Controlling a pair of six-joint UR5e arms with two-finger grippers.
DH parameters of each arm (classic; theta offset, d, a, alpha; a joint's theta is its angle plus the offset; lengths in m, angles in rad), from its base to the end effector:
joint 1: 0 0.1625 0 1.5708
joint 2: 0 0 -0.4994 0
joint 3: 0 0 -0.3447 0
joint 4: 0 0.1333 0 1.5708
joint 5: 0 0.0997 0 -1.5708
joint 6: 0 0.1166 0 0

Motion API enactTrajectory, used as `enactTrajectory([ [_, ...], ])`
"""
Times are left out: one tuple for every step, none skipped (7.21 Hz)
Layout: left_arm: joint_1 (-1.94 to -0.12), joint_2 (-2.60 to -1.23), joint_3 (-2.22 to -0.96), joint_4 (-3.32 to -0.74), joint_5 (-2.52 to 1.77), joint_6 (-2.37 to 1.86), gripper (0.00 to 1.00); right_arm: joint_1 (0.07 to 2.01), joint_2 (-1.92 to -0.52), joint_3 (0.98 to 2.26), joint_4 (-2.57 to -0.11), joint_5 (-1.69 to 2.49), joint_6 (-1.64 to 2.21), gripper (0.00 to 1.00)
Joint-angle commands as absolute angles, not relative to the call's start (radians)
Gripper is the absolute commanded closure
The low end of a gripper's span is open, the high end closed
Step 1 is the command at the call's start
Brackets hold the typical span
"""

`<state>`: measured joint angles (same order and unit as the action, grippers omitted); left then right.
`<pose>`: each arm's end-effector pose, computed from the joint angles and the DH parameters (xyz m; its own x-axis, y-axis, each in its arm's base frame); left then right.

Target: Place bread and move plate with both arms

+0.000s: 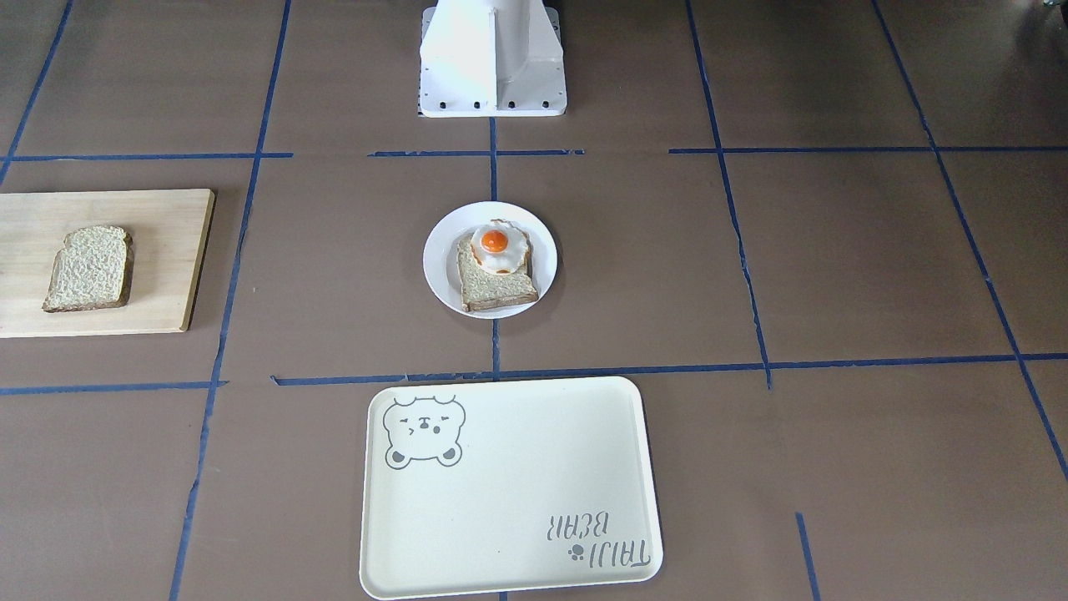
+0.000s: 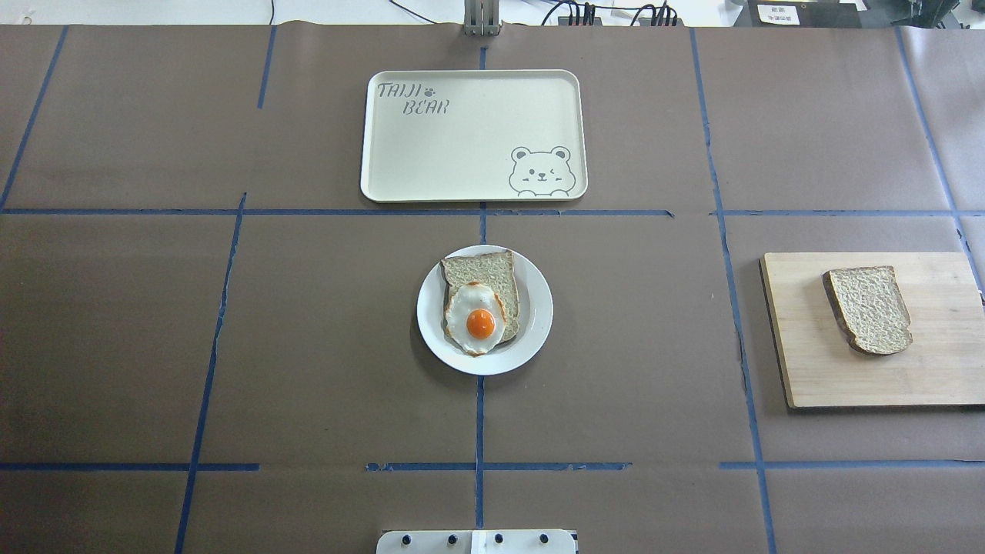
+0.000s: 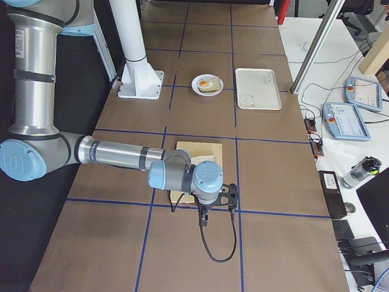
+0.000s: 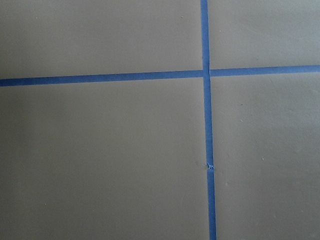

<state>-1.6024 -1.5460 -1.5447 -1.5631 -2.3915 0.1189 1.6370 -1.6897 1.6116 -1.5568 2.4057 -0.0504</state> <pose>-0.0615 -0.4250 0.7645 0.6790 0.0545 -0.7322 -0.0493 0.9984 0.0285 0.0718 -0.3750 0.7698 0.6691 0.0415 0.7420 -0.0323 0.9991 -0.0267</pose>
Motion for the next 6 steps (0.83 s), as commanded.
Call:
enactTrajectory([
  [-1.603,-1.545,-1.546,-1.563,-2.391,0.118,0.00,1.643,-1.687,1.612,-1.552,2.401,-0.048,0.00],
  [-1.603,-1.545,-1.546,-1.563,-2.391,0.118,0.00,1.643,-1.686,1.612,-1.551,2.402,-0.045,0.00],
  [-1.601,-1.545,-1.545,-1.563,-2.390,0.120,0.00,1.643,-1.684,1.612,-1.549,2.402,-0.041,0.00],
  [-1.601,-1.545,-1.545,-1.563,-2.390,0.120,0.00,1.643,-1.686,1.611,-1.548,2.404,-0.038,0.00],
  [-1.601,-1.543,-1.543,-1.563,-2.390,0.120,0.00,1.641,-1.686,1.609,-1.546,2.404,-0.038,0.00],
  [-1.601,-1.542,-1.543,-1.563,-2.390,0.120,0.00,1.641,-1.686,1.608,-1.546,2.404,-0.035,0.00],
])
